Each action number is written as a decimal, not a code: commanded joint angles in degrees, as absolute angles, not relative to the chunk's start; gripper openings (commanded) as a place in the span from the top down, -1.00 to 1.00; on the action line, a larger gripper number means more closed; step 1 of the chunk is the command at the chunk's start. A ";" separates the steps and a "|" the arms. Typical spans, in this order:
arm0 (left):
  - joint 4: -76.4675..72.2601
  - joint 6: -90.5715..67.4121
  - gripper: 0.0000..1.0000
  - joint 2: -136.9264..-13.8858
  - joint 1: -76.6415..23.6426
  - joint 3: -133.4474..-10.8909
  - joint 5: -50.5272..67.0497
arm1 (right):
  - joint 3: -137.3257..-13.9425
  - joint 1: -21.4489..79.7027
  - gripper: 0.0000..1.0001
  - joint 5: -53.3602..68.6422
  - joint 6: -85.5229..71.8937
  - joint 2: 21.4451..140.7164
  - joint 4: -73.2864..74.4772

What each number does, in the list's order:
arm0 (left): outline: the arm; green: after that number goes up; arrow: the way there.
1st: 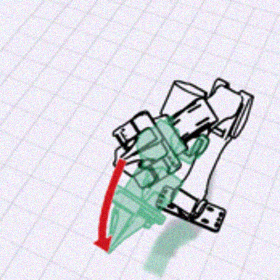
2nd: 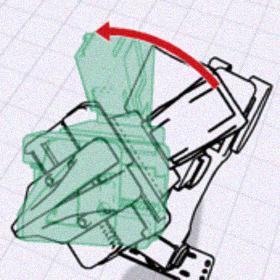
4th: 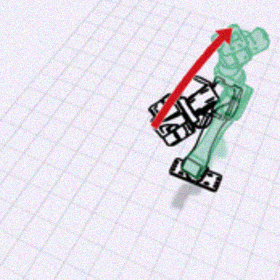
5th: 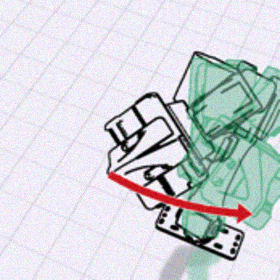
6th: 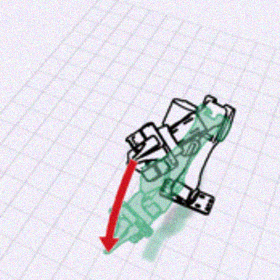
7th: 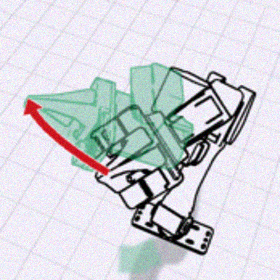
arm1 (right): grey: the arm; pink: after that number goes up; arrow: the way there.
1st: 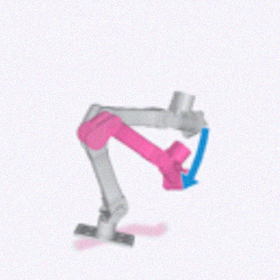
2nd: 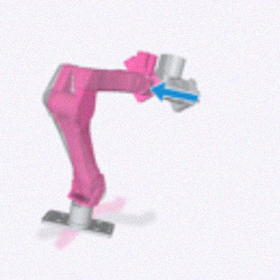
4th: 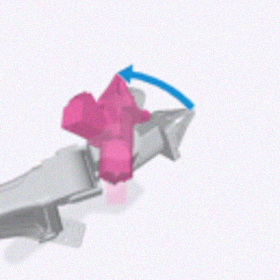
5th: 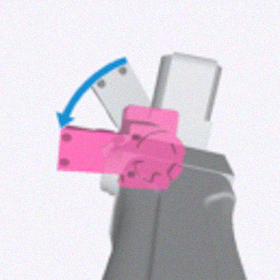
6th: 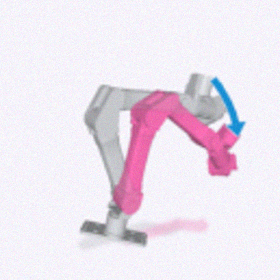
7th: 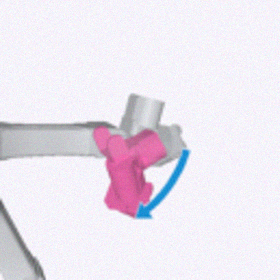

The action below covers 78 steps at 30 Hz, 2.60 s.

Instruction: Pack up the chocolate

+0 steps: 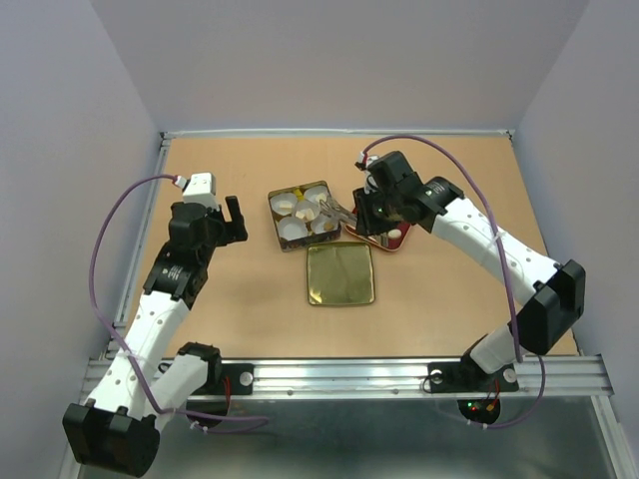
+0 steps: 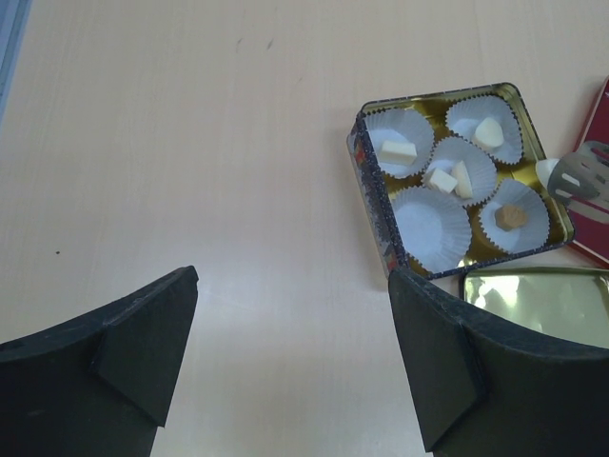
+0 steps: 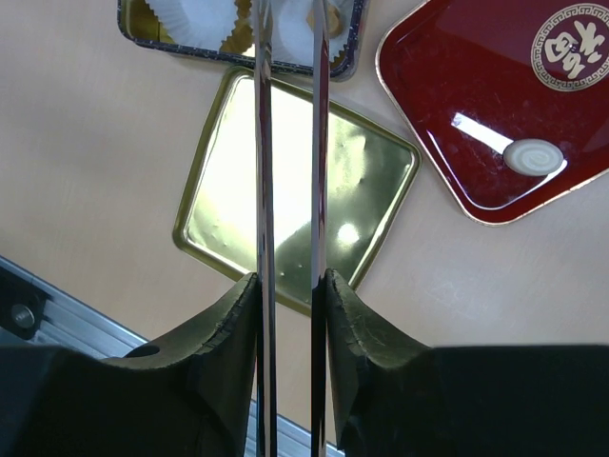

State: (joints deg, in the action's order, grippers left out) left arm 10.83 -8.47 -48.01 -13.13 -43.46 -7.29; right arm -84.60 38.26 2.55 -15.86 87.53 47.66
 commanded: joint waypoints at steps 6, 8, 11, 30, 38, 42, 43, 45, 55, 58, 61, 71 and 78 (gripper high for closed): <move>8.00 -7.82 -0.85 -48.16 -13.18 -43.50 -7.21 | -87.98 38.23 0.21 2.20 -15.47 88.07 46.76; 8.00 -7.47 -0.85 -48.25 -13.18 -43.59 -7.29 | -87.98 38.32 0.20 2.46 -15.64 88.15 46.67; 8.09 -7.29 -0.85 -48.43 -13.18 -43.86 -7.38 | -88.15 38.23 0.17 2.64 -15.73 88.33 46.76; 7.47 -7.38 -0.85 -49.04 -13.10 -44.12 -5.98 | -84.74 38.06 0.16 -8.17 -16.70 80.70 51.93; 7.21 -7.38 -0.85 -49.13 -13.18 -43.51 -5.10 | -77.79 36.83 0.16 -13.80 -20.12 73.04 58.62; 6.51 -7.47 -0.85 -49.92 -13.18 -43.77 -4.13 | -73.48 36.39 0.16 -16.08 -22.67 71.02 60.90; 6.42 -7.38 -0.85 -50.10 -13.18 -43.94 -3.96 | -72.61 36.30 0.16 -16.43 -23.02 70.75 60.91; 6.24 -7.56 -0.85 -50.10 -13.18 -44.21 -3.69 | -70.94 36.04 0.16 -17.22 -23.90 70.14 60.91; 6.24 -7.56 -0.85 -48.52 -13.18 -42.89 -3.69 | -69.52 33.67 0.15 -18.11 -21.89 72.16 57.83; 6.68 -7.73 -0.85 -47.81 -13.18 -42.19 -3.96 | -69.70 32.78 0.15 -17.41 -20.66 73.21 56.17; 6.85 -7.73 -0.85 -47.38 -13.18 -41.75 -4.39 | -70.14 32.26 0.14 -16.26 -19.87 74.52 55.11; 7.12 -7.56 -0.85 -47.29 -13.18 -41.84 -5.01 | -69.44 31.38 0.10 -12.66 -19.34 75.76 52.65; 7.12 -7.65 -0.85 -47.64 -13.18 -41.84 -5.01 | -67.33 30.67 0.09 -13.01 -19.34 75.32 52.47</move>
State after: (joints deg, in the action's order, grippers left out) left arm 8.84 -7.99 -48.47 -13.13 -42.09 -4.58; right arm -68.16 31.42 -13.06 -20.08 76.42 54.78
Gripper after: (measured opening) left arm 0.927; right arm 0.457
